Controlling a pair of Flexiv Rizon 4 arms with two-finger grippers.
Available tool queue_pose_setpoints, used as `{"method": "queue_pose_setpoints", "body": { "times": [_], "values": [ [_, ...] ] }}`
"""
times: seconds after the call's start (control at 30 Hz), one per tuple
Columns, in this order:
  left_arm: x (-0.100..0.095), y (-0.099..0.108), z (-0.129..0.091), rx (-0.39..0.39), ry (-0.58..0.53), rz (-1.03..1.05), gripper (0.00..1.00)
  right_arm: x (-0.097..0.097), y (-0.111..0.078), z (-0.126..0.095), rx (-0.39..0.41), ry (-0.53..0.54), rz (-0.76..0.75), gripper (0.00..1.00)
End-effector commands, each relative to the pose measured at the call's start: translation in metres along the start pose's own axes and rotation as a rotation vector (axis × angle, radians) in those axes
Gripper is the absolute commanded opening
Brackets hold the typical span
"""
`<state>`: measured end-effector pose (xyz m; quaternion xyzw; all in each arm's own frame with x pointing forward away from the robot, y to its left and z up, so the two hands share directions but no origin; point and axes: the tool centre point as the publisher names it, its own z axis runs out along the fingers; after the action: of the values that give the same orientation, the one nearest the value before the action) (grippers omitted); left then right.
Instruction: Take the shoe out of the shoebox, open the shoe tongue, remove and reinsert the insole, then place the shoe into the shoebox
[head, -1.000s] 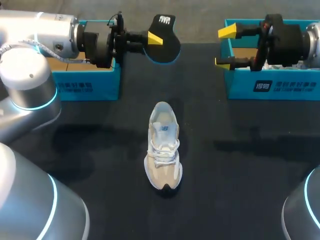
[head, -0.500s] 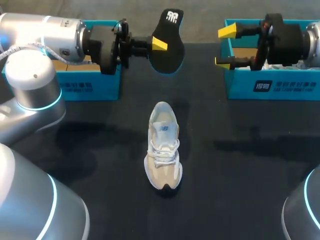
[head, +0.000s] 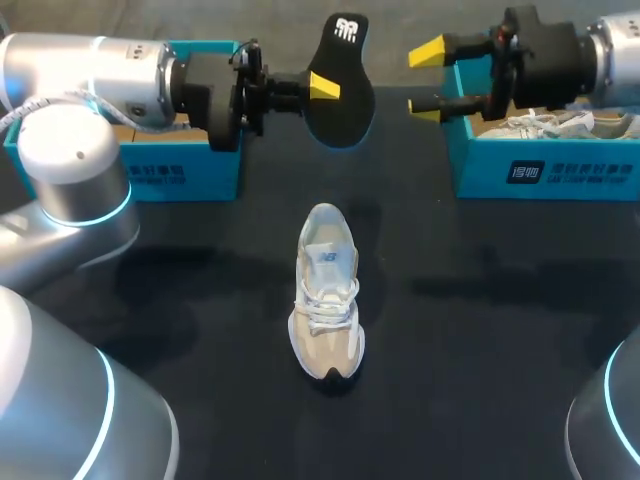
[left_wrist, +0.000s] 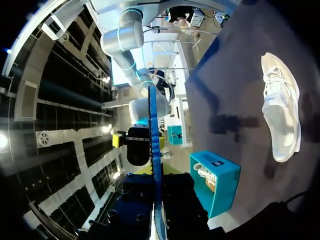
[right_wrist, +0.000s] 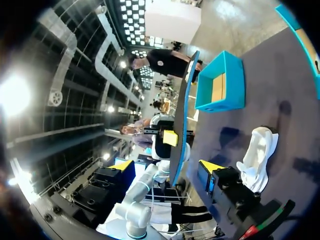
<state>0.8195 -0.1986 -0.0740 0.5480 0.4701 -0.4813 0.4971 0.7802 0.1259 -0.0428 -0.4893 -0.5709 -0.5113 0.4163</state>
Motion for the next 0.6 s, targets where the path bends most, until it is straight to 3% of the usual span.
{"method": "queue_pose_setpoints", "body": {
  "times": [0.03,0.07,0.6],
  "values": [
    [-0.001,0.002,0.003,-0.008,-0.010,0.007,0.00,-0.001,0.009,0.013,0.015,-0.011,0.013,0.73],
    [-0.002,0.002,0.004,-0.006,-0.012,0.009,0.00,-0.001,0.009,0.015,0.018,-0.017,0.022,0.77],
    [-0.006,0.006,0.011,-0.006,-0.039,0.016,0.00,-0.005,0.010,0.031,0.036,-0.036,0.049,0.68]
  ]
}}
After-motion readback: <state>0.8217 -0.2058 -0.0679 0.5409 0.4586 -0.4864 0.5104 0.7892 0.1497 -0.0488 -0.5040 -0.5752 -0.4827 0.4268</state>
